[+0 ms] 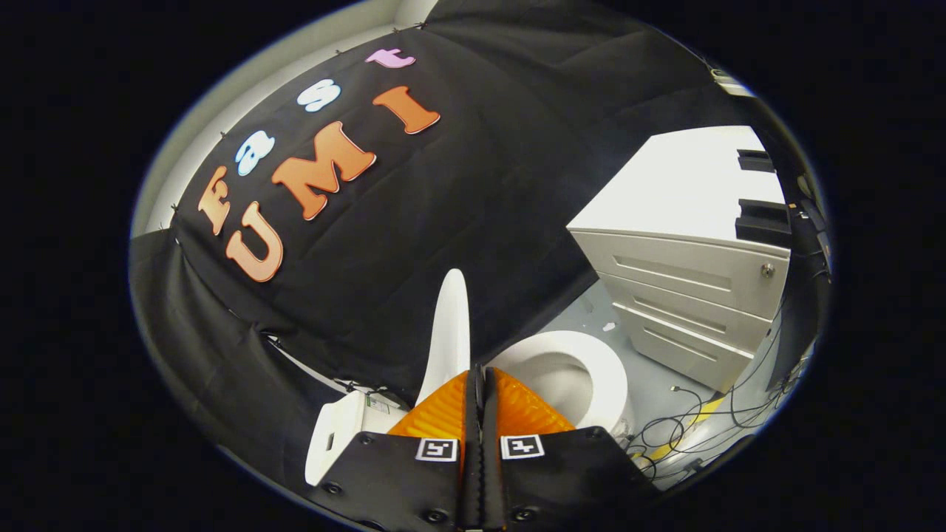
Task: Open the toilet lid.
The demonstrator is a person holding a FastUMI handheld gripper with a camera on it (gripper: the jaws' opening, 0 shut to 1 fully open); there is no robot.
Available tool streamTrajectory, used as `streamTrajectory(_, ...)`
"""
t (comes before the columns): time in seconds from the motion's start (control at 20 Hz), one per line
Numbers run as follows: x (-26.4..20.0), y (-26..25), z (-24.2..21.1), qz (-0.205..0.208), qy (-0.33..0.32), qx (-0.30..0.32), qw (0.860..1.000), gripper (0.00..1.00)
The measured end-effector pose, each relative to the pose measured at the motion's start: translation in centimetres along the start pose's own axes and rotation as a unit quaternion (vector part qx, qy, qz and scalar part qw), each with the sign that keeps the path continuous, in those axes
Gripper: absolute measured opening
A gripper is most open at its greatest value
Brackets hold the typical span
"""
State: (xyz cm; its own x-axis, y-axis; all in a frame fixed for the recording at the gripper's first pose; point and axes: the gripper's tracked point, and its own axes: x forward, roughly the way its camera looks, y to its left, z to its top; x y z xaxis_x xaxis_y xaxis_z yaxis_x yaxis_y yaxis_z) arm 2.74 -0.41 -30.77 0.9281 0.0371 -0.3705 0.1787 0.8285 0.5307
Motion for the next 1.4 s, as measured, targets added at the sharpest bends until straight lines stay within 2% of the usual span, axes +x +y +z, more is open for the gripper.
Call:
streamTrajectory(0.3, -1.3, 5.2, 0.1, 0.031, -0.006, -0.027, 0.999, 0.08)
streamTrajectory(0.45, -1.6, 8.1, 0.1, 0.047, -0.005, -0.012, 0.999, 0.08)
streamTrajectory(0.55, -2.1, 9.1, 0.0, 0.048, -0.005, -0.041, 0.998, 0.08)
streamTrajectory(0.8, -2.8, 13.8, -0.8, 0.075, -0.001, -0.068, 0.995, 0.08)
streamTrajectory(1.4, -5.0, 24.6, -4.9, 0.120, 0.002, -0.172, 0.978, 0.08)
